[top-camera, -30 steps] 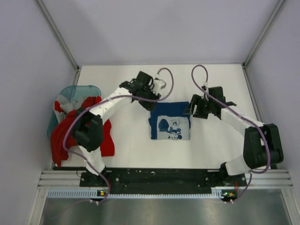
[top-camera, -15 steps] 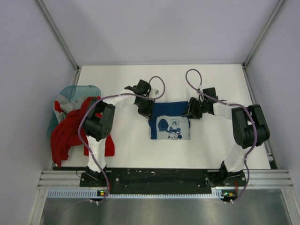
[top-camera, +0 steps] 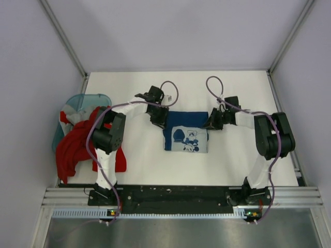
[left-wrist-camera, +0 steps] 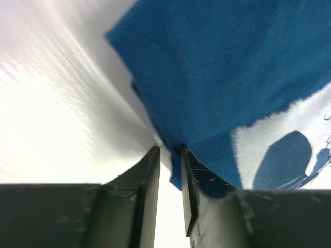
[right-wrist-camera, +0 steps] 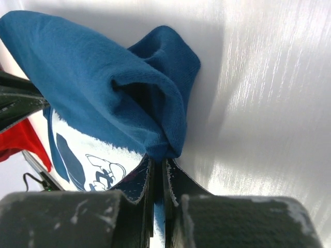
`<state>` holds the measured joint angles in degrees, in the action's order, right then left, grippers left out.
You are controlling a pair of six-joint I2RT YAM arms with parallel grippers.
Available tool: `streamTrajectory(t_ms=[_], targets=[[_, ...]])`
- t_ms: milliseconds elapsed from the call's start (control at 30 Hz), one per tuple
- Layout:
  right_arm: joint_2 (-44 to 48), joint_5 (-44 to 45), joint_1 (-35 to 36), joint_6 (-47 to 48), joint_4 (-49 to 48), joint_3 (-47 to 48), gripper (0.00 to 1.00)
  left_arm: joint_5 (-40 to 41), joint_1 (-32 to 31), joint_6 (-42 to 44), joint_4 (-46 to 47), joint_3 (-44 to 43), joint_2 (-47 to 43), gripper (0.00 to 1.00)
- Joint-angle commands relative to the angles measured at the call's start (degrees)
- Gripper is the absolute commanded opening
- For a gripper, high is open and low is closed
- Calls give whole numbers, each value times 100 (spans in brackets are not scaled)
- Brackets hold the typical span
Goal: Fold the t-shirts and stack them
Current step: Put the neatly folded tshirt into the corner of the board with the right arm
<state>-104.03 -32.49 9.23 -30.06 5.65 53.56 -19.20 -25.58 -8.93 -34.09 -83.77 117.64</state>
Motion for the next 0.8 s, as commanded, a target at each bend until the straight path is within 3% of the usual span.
streamTrajectory(t_ms=[0, 67, 100, 133, 367, 567, 767], targets=[[-12, 242, -80, 614, 427, 549, 0, 951, 80, 312, 95, -298, -197, 38], [-38, 523, -88, 904, 743, 760, 0, 1347, 115, 514, 86, -412, -329, 58], [-56, 646, -80, 1019, 884, 866, 0, 1462, 132, 611, 17, -499, -400, 77], [-82, 761, -80, 1133, 1024, 945, 0, 1568, 167, 699, -45, -570, -452, 79], [-276, 1358, -176, 1723, 1465, 1499, 0, 1770, 414, 1226, -142, -510, -1111, 81], [-732, 1535, -870, 1907, 1676, 2175, 0, 1797, 651, 1517, -90, -132, -1735, 81], [-1294, 2008, -1231, 2907, 1922, 3272, 0, 1771, 888, 1824, 7, 229, -2342, 81]])
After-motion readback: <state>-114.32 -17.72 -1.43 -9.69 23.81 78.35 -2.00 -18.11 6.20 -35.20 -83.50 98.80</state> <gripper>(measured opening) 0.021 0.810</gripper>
